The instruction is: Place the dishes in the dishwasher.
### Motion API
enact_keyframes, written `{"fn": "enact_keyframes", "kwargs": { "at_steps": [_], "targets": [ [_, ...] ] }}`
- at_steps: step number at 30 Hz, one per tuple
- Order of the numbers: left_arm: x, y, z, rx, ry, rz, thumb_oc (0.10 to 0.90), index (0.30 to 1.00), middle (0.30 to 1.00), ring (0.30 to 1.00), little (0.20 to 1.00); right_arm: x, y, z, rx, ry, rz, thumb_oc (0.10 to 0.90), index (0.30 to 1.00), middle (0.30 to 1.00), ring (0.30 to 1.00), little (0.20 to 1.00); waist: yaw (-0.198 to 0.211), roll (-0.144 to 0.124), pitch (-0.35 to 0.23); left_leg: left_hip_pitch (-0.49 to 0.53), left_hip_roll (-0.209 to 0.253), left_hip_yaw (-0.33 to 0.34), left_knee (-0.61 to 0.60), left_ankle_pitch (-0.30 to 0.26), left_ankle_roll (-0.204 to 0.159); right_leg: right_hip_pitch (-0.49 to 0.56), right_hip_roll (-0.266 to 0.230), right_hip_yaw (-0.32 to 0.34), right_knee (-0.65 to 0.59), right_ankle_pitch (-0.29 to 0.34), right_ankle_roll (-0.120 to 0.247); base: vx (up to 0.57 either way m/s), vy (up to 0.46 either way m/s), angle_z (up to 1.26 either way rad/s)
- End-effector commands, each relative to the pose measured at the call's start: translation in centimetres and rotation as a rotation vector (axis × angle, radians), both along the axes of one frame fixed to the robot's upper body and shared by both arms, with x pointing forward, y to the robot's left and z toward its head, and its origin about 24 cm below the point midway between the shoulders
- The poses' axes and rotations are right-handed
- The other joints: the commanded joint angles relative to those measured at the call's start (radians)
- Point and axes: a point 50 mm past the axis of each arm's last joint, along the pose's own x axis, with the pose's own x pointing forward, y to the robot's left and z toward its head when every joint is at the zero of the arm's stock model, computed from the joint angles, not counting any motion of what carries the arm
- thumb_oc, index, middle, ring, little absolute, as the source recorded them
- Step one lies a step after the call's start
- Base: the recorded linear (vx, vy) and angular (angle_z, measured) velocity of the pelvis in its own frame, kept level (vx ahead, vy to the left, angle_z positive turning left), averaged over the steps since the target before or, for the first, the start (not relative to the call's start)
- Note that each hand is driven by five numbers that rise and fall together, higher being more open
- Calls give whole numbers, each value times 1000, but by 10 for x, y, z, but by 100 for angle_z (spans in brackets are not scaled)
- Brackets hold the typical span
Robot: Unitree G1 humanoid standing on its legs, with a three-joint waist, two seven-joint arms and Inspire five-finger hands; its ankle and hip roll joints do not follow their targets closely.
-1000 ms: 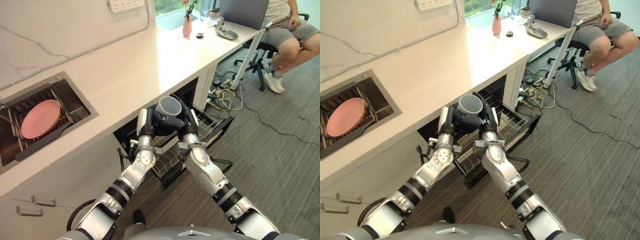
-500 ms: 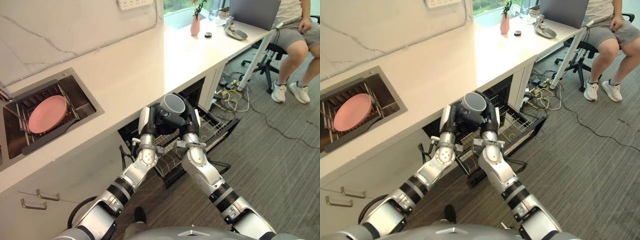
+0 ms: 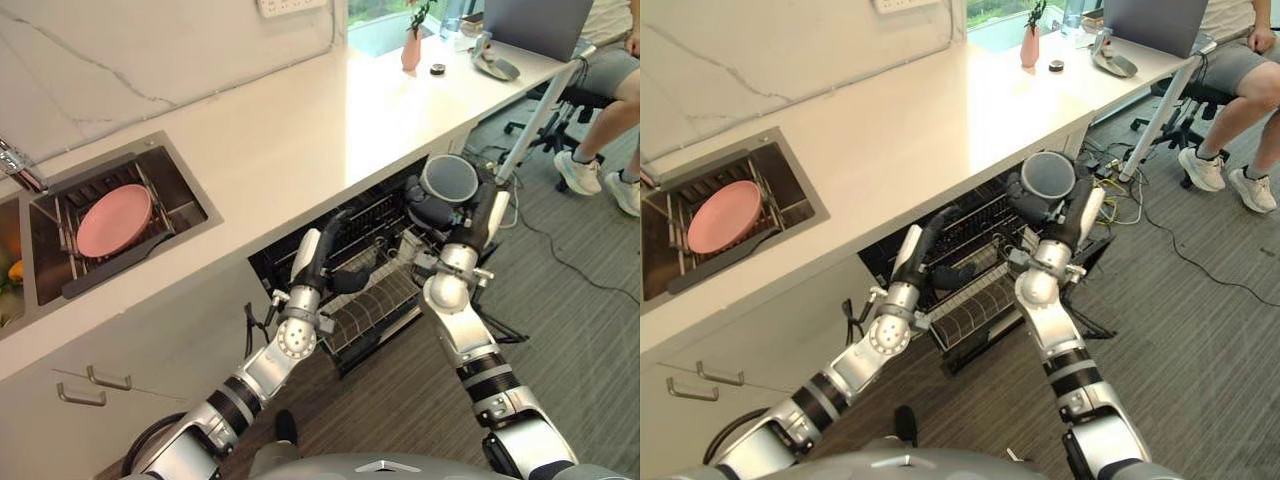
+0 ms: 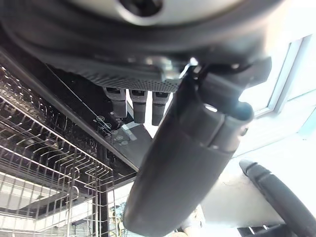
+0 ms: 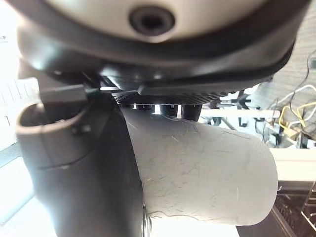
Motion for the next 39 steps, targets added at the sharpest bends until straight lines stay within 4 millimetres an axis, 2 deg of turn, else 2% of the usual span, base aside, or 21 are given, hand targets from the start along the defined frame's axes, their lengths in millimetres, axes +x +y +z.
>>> {"fn": "enact_keyframes", "kwargs": {
  "at_steps": [1, 2, 3, 8, 10, 11, 12, 14, 15, 19, 20, 22, 23, 24, 26, 27, 30, 33, 34, 35, 39],
  "targets": [
    [17, 10, 41, 16, -227, -37, 800, 900, 900, 900, 900, 11, 14, 72, -47, -331, 54, 400, 300, 300, 300, 300, 39, -34, -17, 18, 2, -16, 3, -56, -16, 35, -17, -17, 20, -34, -3, -11, -24, 8],
    [17, 10, 41, 16, -227, -37, 800, 900, 900, 900, 900, 11, 14, 72, -47, -331, 54, 400, 300, 300, 300, 300, 39, -34, -17, 18, 2, -16, 3, -56, -16, 35, -17, -17, 20, -34, -3, -50, -32, 13],
    [12, 29, 30, 30, -175, 4, 800, 900, 900, 900, 900, 12, 5, 67, -66, -300, 46, 400, 300, 300, 300, 300, 52, -37, -12, 14, 0, -25, 3, -54, -17, 37, -15, -24, 22, -39, -4, 8, -51, 10],
    [-4, 60, 1, 56, -29, 65, 800, 900, 900, 900, 900, 5, -24, 45, -91, -190, 37, 400, 300, 300, 300, 300, 84, -45, -21, 18, -5, -56, 3, -73, -27, 64, -13, -38, 21, -61, -1, 5, -23, 15],
    [-4, 60, 1, 56, -29, 65, 800, 900, 900, 900, 900, 5, -24, 45, -91, -190, 37, 400, 300, 300, 300, 300, 84, -45, -21, 18, -5, -56, 3, -73, -27, 64, -13, -38, 21, -61, -1, -7, -9, 15],
    [-9, 69, -6, 67, 8, 86, 800, 900, 900, 900, 900, 3, -30, 37, -93, -153, 44, 400, 300, 300, 300, 300, 92, -47, -22, 20, -5, -57, 3, -74, -28, 67, -12, -45, 20, -62, -1, -35, -47, 28],
    [-31, 99, -33, 90, 157, 174, 800, 900, 900, 900, 900, -3, -38, 16, -80, -51, 108, 400, 300, 300, 300, 300, 116, -51, -21, 22, -2, -59, 3, -70, -28, 70, -8, -50, 20, -66, -3, -46, -62, 29],
    [-48, 117, -49, 104, 247, 234, 800, 900, 900, 900, 900, -4, -41, 6, -98, 10, 146, 400, 300, 300, 300, 300, 129, -53, -22, 24, 1, -59, 3, -66, -30, 74, -5, -51, 20, -71, -9, -57, -79, 7],
    [-64, 137, -61, 118, 323, 300, 800, 900, 900, 900, 900, -5, -45, -1, -123, 55, 167, 400, 300, 300, 300, 300, 144, -53, -15, 23, 6, -63, 4, -56, -33, 76, 3, -53, 20, -80, -18, -79, -106, 7],
    [-95, 165, -90, 129, 512, 411, 800, 900, 900, 900, 900, -5, -54, -8, -167, 119, 178, 400, 300, 300, 300, 300, 180, -45, 29, -30, 29, -78, 41, 2, -66, 80, 25, -77, 22, -103, -50, -129, -115, 12],
    [-95, 164, -90, 128, 511, 411, 800, 900, 900, 900, 900, -4, -54, -7, -168, 118, 178, 400, 300, 300, 300, 300, 178, -43, 30, -34, 31, -81, 45, 2, -67, 80, 27, -79, 22, -105, -52, -137, -84, 34],
    [-107, 172, -100, 104, 582, 468, 800, 900, 900, 900, 900, -3, -59, -11, -181, 152, 180, 400, 300, 300, 300, 300, 187, -35, 55, -91, 51, -98, 96, 46, -105, 76, 40, -106, 23, -112, -68, -167, -78, 42],
    [-125, 180, -113, 112, 660, 530, 800, 900, 900, 900, 900, 0, -59, -13, -197, 178, 197, 400, 300, 300, 300, 300, 205, -27, 65, -110, 72, -143, 106, 87, -132, 73, 46, -113, 20, -120, -71, -143, -46, 46],
    [-124, 180, -114, 110, 658, 530, 800, 900, 900, 900, 900, 1, -58, -13, -199, 176, 197, 400, 300, 300, 300, 300, 201, -25, 66, -114, 74, -148, 107, 89, -134, 72, 50, -116, 20, -121, -73, -132, 11, 54],
    [-139, 184, -125, 102, 724, 588, 800, 900, 900, 900, 900, 10, -50, -8, -234, 177, 245, 400, 300, 300, 300, 300, 230, -20, 99, -134, 73, -328, 130, 88, -153, 38, 39, -75, 26, -108, -73, -185, 46, 29],
    [-149, 183, -135, 107, 782, 605, 800, 900, 900, 900, 900, 14, -54, -9, -244, 193, 253, 400, 300, 300, 300, 300, 209, -20, 103, -130, 94, -360, 154, 38, -140, 20, 24, -93, 27, -93, -67, -166, 122, -26],
    [-188, 178, -155, 61, 941, 661, 800, 900, 900, 900, 900, 14, -66, -12, -273, 234, 239, 400, 300, 300, 300, 300, 174, -14, 73, -14, 133, -274, 120, -68, -121, -10, 10, -87, 26, -81, -58, 8, 222, -22],
    [-211, 173, -168, 47, 1058, 714, 800, 900, 900, 900, 900, 8, -80, -28, -243, 312, 197, 400, 300, 300, 300, 300, 149, -1, 51, 22, 118, -233, 25, -74, -117, -14, 2, -80, 26, -63, -43, 103, 231, 35],
    [-211, 172, -168, 47, 1058, 714, 800, 900, 900, 900, 900, 8, -80, -28, -243, 312, 197, 400, 300, 300, 300, 300, 151, -1, 51, 26, 117, -230, 19, -71, -116, -14, 2, -78, 26, -62, -42, 168, 265, 65],
    [-224, 172, -173, 52, 1116, 732, 800, 900, 900, 900, 900, 3, -85, -42, -244, 378, 182, 400, 300, 300, 300, 300, 144, -8, 40, 36, 102, -212, 10, -88, -109, -18, -13, -75, 25, -44, -29, 144, 265, 57],
    [-223, 175, -172, 51, 1115, 743, 800, 900, 900, 900, 900, 3, -87, -52, -239, 426, 167, 400, 300, 300, 300, 300, 148, -18, 43, 40, 86, -193, 8, -103, -91, -36, -35, -63, 26, -21, -14, 59, 162, -10]
  ]
}}
